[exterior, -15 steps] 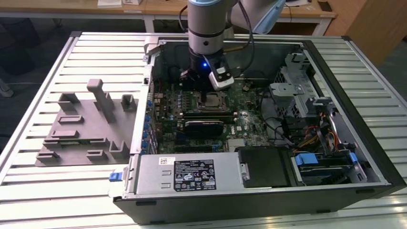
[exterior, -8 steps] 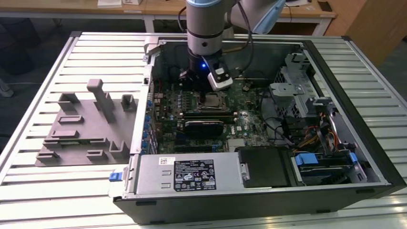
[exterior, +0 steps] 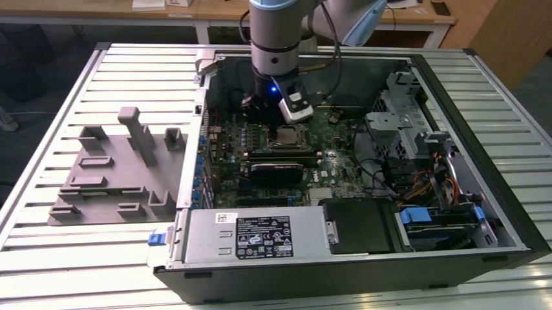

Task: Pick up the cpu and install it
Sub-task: 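Close the cpu cover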

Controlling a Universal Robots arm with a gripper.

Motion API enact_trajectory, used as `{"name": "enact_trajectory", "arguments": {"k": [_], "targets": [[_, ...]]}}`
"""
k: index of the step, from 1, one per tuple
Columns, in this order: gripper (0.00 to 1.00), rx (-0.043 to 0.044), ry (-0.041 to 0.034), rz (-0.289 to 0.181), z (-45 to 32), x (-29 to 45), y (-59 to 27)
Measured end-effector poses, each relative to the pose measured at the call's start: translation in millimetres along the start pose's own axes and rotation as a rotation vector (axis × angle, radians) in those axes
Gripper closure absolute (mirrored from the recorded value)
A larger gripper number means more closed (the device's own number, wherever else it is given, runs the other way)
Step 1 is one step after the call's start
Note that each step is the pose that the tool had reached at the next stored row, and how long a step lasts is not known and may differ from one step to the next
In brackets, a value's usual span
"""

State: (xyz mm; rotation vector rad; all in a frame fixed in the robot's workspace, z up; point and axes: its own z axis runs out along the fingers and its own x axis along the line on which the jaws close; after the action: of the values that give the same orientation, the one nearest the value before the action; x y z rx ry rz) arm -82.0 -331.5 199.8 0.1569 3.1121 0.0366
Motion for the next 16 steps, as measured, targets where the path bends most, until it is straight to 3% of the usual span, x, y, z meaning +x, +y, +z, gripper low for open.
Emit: {"name": "enact_trajectory", "arguments": {"k": [16], "targets": [[0.89,-0.0001,0.0,0.0,0.1,1.4,-0.2]]}}
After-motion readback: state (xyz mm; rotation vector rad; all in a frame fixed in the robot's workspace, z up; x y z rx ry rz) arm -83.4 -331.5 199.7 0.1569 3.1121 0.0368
